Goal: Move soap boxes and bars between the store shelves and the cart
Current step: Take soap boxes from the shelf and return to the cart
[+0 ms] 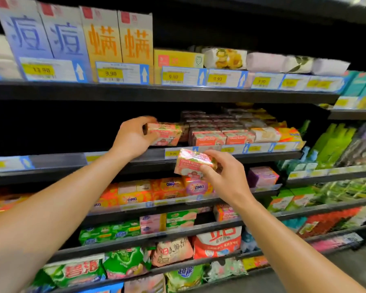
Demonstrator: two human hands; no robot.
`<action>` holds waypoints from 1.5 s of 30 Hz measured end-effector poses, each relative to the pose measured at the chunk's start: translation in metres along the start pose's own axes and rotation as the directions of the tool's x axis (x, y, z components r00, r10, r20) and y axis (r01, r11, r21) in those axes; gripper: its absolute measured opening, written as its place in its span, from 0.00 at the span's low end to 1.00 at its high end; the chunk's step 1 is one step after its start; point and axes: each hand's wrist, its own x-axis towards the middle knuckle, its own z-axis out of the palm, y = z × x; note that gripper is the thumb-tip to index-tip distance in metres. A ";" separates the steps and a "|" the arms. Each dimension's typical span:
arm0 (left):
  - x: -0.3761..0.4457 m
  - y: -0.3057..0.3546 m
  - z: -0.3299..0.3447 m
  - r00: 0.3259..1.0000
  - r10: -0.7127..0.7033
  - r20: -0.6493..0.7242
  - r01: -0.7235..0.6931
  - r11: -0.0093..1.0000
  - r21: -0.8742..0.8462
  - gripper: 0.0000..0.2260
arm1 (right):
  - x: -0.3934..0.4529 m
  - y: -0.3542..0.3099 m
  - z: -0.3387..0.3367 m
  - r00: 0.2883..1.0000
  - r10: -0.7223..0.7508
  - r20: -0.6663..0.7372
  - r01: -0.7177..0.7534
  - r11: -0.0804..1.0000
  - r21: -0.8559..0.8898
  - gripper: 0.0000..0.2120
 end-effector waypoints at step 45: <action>0.055 0.012 0.045 0.975 -0.162 0.154 0.060 0.853 0.519 0.27 | 0.046 0.046 0.015 0.983 -0.086 0.161 0.048 0.972 0.229 0.19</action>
